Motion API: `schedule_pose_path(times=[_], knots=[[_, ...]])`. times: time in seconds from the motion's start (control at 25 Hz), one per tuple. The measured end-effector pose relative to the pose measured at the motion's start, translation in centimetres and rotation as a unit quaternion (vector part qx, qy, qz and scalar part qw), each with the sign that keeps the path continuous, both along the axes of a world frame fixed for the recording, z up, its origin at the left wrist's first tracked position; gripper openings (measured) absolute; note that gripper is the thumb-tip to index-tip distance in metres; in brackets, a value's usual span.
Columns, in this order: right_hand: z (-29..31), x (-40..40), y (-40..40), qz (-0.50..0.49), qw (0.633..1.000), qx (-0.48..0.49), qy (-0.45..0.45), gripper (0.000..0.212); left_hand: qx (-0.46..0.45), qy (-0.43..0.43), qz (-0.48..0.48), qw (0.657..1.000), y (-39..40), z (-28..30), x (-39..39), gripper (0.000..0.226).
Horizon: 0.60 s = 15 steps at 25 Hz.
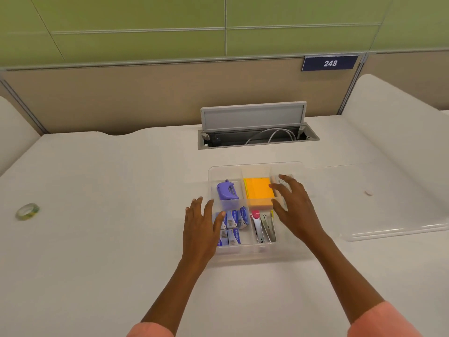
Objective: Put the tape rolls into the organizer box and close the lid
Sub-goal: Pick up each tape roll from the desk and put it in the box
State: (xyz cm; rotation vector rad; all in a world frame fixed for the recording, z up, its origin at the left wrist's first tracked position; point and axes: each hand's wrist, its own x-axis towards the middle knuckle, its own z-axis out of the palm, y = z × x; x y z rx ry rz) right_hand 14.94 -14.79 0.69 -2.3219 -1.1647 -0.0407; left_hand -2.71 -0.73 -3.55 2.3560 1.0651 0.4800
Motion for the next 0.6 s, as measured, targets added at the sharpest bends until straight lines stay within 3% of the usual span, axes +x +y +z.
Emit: schedule_pose_path(times=[0.28, 0.6], knots=[[0.9, -7.1, 9.2, 0.172, 0.985, -0.020, 0.008, 0.040, 0.020, 0.016, 0.123, 0.992, 5.0, -0.2, -10.0, 0.052], [-0.3, -18.9, 20.6, 0.339, 0.939, -0.060, -0.013, 0.041, -0.002, 0.030, 0.235, 0.972, 10.8, -1.5, -21.5, 0.051]])
